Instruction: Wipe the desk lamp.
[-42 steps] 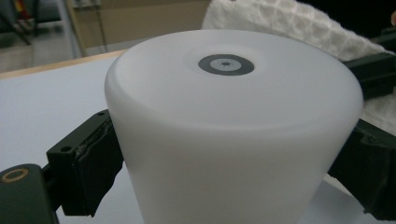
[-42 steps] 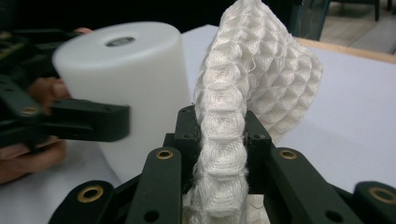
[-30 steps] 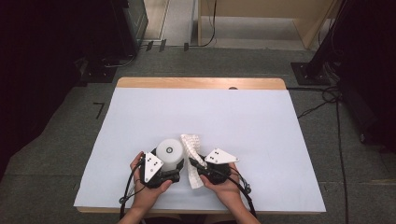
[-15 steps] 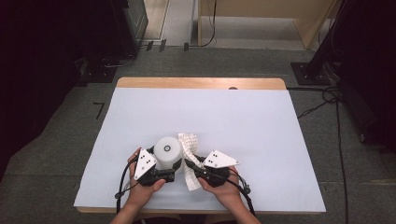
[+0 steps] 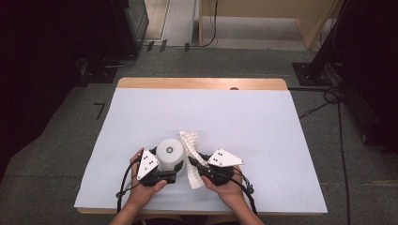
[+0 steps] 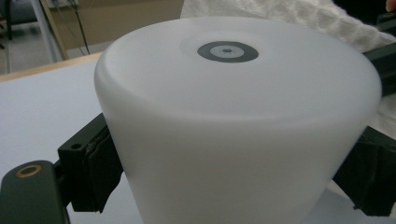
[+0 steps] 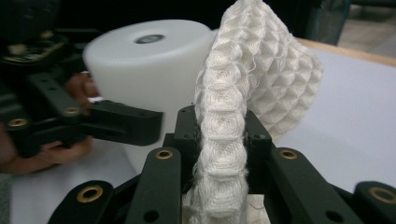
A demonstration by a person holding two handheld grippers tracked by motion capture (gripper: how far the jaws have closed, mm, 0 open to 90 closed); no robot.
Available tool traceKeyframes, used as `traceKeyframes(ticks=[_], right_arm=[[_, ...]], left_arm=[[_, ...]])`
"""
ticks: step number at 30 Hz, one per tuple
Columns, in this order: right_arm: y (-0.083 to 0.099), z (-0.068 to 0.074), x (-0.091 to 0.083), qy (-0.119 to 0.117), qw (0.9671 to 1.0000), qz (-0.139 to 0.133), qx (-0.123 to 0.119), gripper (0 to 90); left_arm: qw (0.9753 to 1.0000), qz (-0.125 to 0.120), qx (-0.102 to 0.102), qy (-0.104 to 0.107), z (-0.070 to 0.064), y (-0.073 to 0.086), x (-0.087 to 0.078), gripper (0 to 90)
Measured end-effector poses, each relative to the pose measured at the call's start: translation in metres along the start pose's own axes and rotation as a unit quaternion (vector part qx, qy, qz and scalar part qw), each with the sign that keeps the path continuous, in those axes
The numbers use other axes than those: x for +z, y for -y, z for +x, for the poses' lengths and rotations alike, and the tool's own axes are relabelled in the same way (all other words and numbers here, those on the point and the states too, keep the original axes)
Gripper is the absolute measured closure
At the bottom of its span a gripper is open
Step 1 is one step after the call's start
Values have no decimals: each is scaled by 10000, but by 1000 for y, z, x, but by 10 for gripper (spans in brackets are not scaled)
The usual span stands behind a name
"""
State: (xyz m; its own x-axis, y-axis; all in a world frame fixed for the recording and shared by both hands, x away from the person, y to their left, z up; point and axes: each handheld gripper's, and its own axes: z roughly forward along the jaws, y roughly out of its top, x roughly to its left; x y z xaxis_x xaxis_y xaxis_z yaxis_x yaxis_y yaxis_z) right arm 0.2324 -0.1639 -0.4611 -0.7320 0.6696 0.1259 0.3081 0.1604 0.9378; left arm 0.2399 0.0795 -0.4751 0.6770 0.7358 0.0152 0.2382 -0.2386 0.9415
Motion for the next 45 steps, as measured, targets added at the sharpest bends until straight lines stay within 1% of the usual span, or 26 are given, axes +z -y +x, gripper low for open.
traceKeyframes(ticks=[1, 4, 6, 8, 9, 10, 12, 13, 14, 15, 17, 21, 22, 23, 24, 26, 29, 30, 31, 34, 36, 38, 40, 41, 43, 45], right_arm=[[2, -2, 1, 69, 10000, 25, 39, 737], [8, -11, 1, 296, 9993, 90, 226, 737], [9, -16, 0, 402, 9987, 85, 308, 736], [10, -19, -1, 456, 9983, 93, 352, 736], [11, -20, -1, 472, 9980, 110, 396, 736], [12, -21, 0, 519, 9976, 138, 431, 736], [13, -21, 0, 545, 9975, 155, 420, 736], [13, -21, 1, 527, 9975, 186, 431, 736], [14, -20, 2, 529, 9975, 195, 424, 735], [15, -19, 4, 505, 9977, 224, 405, 736], [16, -17, 5, 470, 9978, 261, 400, 735], [18, -13, 10, 326, 9983, 362, 323, 736], [19, -12, 11, 287, 9984, 372, 326, 736], [19, -10, 12, 226, 9985, 379, 309, 736], [19, -9, 12, 166, 9988, 375, 282, 736], [17, -4, 12, 12, 9994, 304, 185, 735], [10, 3, 7, -89, 9999, 135, 36, 734], [6, 4, 4, -128, 9999, 21, 19, 734], [-2, 7, -4, -178, 9996, -221, -88, 734], [-7, 8, -8, -205, 9991, -333, -172, 733], [-6, 7, -7, -216, 9992, -286, -164, 734], [-1, 4, -2, -152, 9998, -85, -101, 735], [7, 1, 6, -84, 9996, 265, 37, 736], [9, -1, 8, -72, 9994, 323, 83, 736], [8, -1, 7, -126, 9994, 281, 129, 736], [3, 1, 3, -207, 9997, 95, 68, 734]], left_arm=[[10000, 64, 13, 6, 0, 1, 1, 88], [10000, 48, -74, 35, 1, 2, 1, 84], [9998, 35, -141, -113, -1, 0, 0, 39], [9992, 4, -264, -287, -5, 0, -1, 29], [9984, 70, -332, -445, -9, 0, 0, 24], [9978, 148, -372, -529, -12, 0, 1, 24], [9945, 463, -450, -826, -20, 1, 7, 24], [9935, 526, -490, -882, -22, 1, 9, 31], [9925, 496, -448, -1026, -25, 1, 9, 60], [9925, 498, -426, -1028, -25, 1, 9, 84], [9940, 486, -375, -904, -23, 1, 8, 85], [9981, 204, -416, -406, -11, -4, 1, 86], [9989, 91, -405, -215, -8, -7, -2, 86], [9992, 46, -372, -114, -6, -8, -4, 86], [9995, 43, -294, 78, -3, -10, -5, 86], [9996, 57, -130, 232, -2, -10, -6, 86], [9994, 137, -105, 290, -1, -9, -5, 86], [9993, 163, -94, 307, 0, -8, -4, 86], [9992, 187, -102, 324, 0, -8, -3, 86], [9992, 184, -49, 346, 0, -7, -3, 86], [9993, 140, -40, 351, -1, -8, -4, 86], [9993, 65, -39, 358, -1, -9, -5, 86], [9993, 15, -14, 386, -1, -11, -7, 86], [9992, 19, 7, 388, -1, -11, -6, 86], [9991, 51, 13, 414, -1, -10, -5, 86], [9991, 88, 48, 415, 1, -8, -4, 86]])
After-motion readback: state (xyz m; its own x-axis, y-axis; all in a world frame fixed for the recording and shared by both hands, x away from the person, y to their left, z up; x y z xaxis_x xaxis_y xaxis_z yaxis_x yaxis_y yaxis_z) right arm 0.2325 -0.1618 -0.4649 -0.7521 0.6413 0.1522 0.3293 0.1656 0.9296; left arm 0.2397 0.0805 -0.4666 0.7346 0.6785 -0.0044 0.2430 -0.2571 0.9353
